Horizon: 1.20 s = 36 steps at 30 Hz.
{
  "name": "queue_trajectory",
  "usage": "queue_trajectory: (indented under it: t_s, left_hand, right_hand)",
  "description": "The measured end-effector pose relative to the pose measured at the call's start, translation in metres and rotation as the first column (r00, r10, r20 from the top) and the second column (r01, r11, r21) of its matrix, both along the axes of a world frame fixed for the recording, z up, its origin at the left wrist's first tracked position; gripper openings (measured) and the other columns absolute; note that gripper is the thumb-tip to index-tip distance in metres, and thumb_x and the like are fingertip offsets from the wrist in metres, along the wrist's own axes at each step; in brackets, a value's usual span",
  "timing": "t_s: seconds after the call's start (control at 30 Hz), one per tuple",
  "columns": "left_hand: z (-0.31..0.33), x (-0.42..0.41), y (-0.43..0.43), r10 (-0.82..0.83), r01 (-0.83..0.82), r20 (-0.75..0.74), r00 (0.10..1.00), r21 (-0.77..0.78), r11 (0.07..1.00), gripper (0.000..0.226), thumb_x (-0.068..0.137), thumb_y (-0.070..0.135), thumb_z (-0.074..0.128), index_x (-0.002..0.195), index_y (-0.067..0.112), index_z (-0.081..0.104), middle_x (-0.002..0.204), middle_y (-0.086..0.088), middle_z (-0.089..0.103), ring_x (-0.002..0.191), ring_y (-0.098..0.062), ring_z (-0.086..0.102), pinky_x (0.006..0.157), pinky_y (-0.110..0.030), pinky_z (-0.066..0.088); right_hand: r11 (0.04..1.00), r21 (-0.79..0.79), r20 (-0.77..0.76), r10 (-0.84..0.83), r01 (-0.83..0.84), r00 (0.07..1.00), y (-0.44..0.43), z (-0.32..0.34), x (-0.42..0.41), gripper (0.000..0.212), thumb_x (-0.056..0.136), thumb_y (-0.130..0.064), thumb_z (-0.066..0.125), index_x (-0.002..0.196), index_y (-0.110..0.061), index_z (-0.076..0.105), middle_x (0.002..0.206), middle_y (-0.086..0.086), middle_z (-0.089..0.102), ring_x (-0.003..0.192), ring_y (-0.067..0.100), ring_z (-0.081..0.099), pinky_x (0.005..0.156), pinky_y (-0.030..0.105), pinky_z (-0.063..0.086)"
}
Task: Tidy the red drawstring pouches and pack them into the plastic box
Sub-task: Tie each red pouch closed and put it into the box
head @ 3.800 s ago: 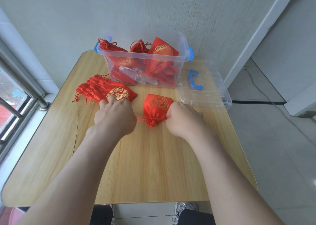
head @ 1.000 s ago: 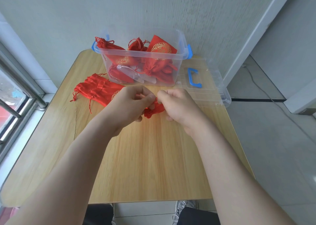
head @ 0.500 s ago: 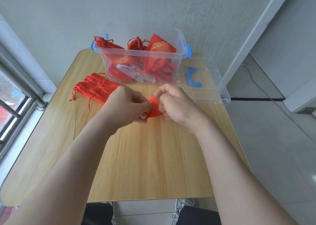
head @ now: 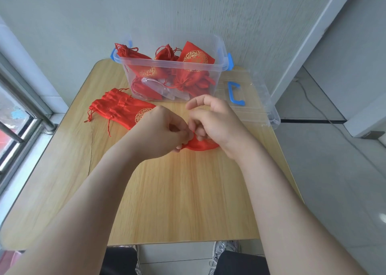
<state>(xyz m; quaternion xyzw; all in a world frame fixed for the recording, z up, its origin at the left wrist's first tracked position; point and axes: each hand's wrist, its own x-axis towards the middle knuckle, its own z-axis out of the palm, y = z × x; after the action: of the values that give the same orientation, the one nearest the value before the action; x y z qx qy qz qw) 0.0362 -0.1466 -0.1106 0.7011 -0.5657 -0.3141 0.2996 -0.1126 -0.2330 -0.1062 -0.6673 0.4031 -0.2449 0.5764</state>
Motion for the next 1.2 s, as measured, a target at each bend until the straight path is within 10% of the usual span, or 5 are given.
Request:
queue_trajectory:
  t_s: [0.13, 0.4, 0.97, 1.2]
  left_hand:
    - [-0.002, 0.006, -0.001, 0.151, -0.15, -0.135, 0.979, 0.019, 0.989, 0.018, 0.096, 0.018, 0.075, 0.079, 0.013, 0.08, 0.075, -0.009, 0.077, 0.075, -0.03, 0.077, 0.079, -0.048, 0.066]
    - [-0.004, 0.01, -0.001, 0.235, -0.238, -0.19, 0.953, 0.009, 0.971, 0.021, 0.102, 0.015, 0.069, 0.087, 0.004, 0.079, 0.079, -0.017, 0.077, 0.069, -0.02, 0.069, 0.07, -0.037, 0.062]
    - [-0.004, 0.003, -0.002, 0.262, -0.259, -0.106, 0.959, 0.046, 0.965, 0.016, 0.095, 0.012, 0.073, 0.083, 0.012, 0.083, 0.077, -0.008, 0.079, 0.083, -0.031, 0.074, 0.083, -0.05, 0.063]
    - [0.0, -0.002, -0.001, 0.326, -0.322, -0.2, 0.924, 0.053, 0.945, 0.031, 0.085, 0.01, 0.084, 0.111, 0.018, 0.07, 0.077, 0.003, 0.08, 0.072, -0.009, 0.076, 0.076, -0.038, 0.064]
  right_hand:
    - [0.998, -0.001, 0.131, -0.065, 0.066, 0.989, -0.004, 0.0, -0.001, 0.027, 0.101, -0.005, 0.057, 0.121, -0.021, 0.065, 0.092, 0.007, 0.078, 0.057, 0.017, 0.057, 0.061, 0.03, 0.054]
    - [0.85, -0.524, -0.16, -0.041, -0.05, 0.986, 0.001, -0.016, 0.0, 0.017, 0.082, -0.014, 0.08, 0.094, -0.026, 0.078, 0.085, -0.011, 0.076, 0.069, 0.006, 0.072, 0.067, 0.023, 0.06]
    - [0.676, -0.688, -0.361, -0.003, -0.264, 0.933, 0.002, -0.018, 0.005, 0.024, 0.088, -0.004, 0.077, 0.087, -0.027, 0.086, 0.075, -0.005, 0.073, 0.074, 0.015, 0.067, 0.068, 0.037, 0.058]
    - [0.69, -0.658, -0.411, 0.008, -0.302, 0.912, 0.005, -0.015, 0.003, 0.032, 0.085, -0.001, 0.071, 0.085, -0.028, 0.086, 0.076, -0.001, 0.073, 0.076, 0.023, 0.067, 0.067, 0.039, 0.059]
